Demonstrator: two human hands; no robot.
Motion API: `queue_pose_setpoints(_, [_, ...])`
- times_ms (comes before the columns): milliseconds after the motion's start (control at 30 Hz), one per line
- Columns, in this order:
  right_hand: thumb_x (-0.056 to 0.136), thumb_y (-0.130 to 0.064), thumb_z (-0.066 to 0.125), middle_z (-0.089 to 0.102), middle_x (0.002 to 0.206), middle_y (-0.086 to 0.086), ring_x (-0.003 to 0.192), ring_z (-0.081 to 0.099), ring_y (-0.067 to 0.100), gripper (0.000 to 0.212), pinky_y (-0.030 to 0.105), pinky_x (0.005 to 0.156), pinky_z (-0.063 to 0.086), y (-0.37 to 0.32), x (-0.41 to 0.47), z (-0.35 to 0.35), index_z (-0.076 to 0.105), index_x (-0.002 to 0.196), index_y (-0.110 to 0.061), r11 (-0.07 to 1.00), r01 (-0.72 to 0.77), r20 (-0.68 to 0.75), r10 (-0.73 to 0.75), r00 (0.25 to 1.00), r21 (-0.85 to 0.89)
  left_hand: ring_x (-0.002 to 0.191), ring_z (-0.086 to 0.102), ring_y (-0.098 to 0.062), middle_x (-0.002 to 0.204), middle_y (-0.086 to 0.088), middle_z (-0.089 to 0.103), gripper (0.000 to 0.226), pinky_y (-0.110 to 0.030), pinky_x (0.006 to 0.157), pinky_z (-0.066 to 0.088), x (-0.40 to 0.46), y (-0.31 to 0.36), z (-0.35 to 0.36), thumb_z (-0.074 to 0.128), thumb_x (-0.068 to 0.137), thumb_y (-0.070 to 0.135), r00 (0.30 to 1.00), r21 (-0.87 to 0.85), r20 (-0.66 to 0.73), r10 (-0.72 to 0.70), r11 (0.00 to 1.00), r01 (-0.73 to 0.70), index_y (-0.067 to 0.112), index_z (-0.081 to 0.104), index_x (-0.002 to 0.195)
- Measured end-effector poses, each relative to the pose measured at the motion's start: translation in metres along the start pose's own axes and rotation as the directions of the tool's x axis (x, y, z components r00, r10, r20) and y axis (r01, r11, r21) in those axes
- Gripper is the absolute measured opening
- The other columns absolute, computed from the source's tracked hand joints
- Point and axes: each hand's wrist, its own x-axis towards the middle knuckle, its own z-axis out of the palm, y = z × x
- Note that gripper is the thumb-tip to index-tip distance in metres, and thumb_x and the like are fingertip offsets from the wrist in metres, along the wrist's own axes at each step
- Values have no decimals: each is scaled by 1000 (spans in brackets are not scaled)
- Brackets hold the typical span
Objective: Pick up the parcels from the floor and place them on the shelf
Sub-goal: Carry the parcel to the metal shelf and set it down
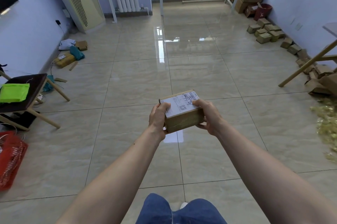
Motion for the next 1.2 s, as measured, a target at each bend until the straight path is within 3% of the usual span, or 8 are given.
queue_pose_setpoints(200, [60, -63, 77, 57, 124, 2, 111, 59, 31, 88, 55, 91, 53, 13, -2, 8, 39, 134, -33, 1000, -27, 20, 27, 999, 12, 96, 62, -28, 105, -5, 61, 39, -44, 72, 56, -2, -1, 10, 63, 78, 32, 999, -70, -44, 23, 997, -27, 23, 46, 113])
queue_pose_setpoints(433, [68, -59, 71, 65, 118, 5, 100, 69, 29, 71, 44, 79, 56, 11, -2, 10, 44, 130, -37, 999, 29, 25, -30, 999, 27, 109, 64, -34, 122, -16, 64, 66, -59, 88, 54, -7, 1, 11, 66, 65, 33, 999, 17, 34, 4, 1000, -4, 15, 49, 126])
queue_pose_setpoints(600, [71, -52, 63, 65, 106, 2, 89, 66, 25, 50, 41, 79, 55, 6, 0, 4, 53, 118, -37, 998, 61, 20, -61, 998, 12, 104, 65, -29, 104, -7, 66, 67, -55, 95, 48, -8, 10, 7, 67, 60, 44, 998, 173, 66, 4, 985, -15, 17, 57, 120])
queue_pose_setpoints(800, [73, -50, 57, 65, 90, -1, 78, 62, 20, 37, 32, 63, 52, 1, -1, 3, 58, 107, -37, 993, 109, 88, -104, 991, -50, 88, 70, -23, 91, -2, 73, 51, -39, 78, 58, -11, 16, 5, 70, 64, 44, 988, 262, 145, -62, 965, 23, 21, 67, 110])
queue_pose_setpoints(900, [73, -54, 61, 67, 98, 1, 79, 67, 20, 58, 28, 57, 52, -2, -1, 3, 53, 126, -32, 992, 119, 82, -115, 990, -45, 92, 71, -25, 100, -6, 75, 47, -41, 76, 60, -9, 13, 7, 73, 64, 42, 991, 227, 132, -9, 974, -21, 25, 68, 108])
queue_pose_setpoints(1033, [69, -59, 71, 66, 119, 4, 99, 68, 27, 89, 42, 77, 58, -2, -1, 4, 37, 144, -26, 996, 94, 50, -94, 994, 0, 96, 70, -24, 107, -6, 74, 43, -42, 76, 60, -8, 14, 13, 74, 71, 38, 995, 145, 67, 75, 986, -84, 28, 65, 112])
queue_pose_setpoints(1100, [71, -56, 72, 67, 117, 4, 102, 68, 27, 81, 46, 83, 59, -3, -1, 5, 40, 139, -24, 996, 93, 37, -93, 995, 4, 89, 70, -21, 104, -4, 74, 40, -35, 67, 61, -9, 16, 16, 74, 73, 36, 994, 112, 37, 100, 988, -103, 28, 64, 111])
queue_pose_setpoints(1200, [78, -47, 71, 69, 108, 4, 93, 70, 23, 51, 40, 71, 60, -7, 1, 7, 53, 119, -22, 993, 114, 19, -115, 993, 25, 81, 71, -18, 100, -3, 74, 41, -28, 53, 58, -8, 20, 21, 74, 75, 34, 992, 82, 30, 125, 988, -127, 27, 64, 113])
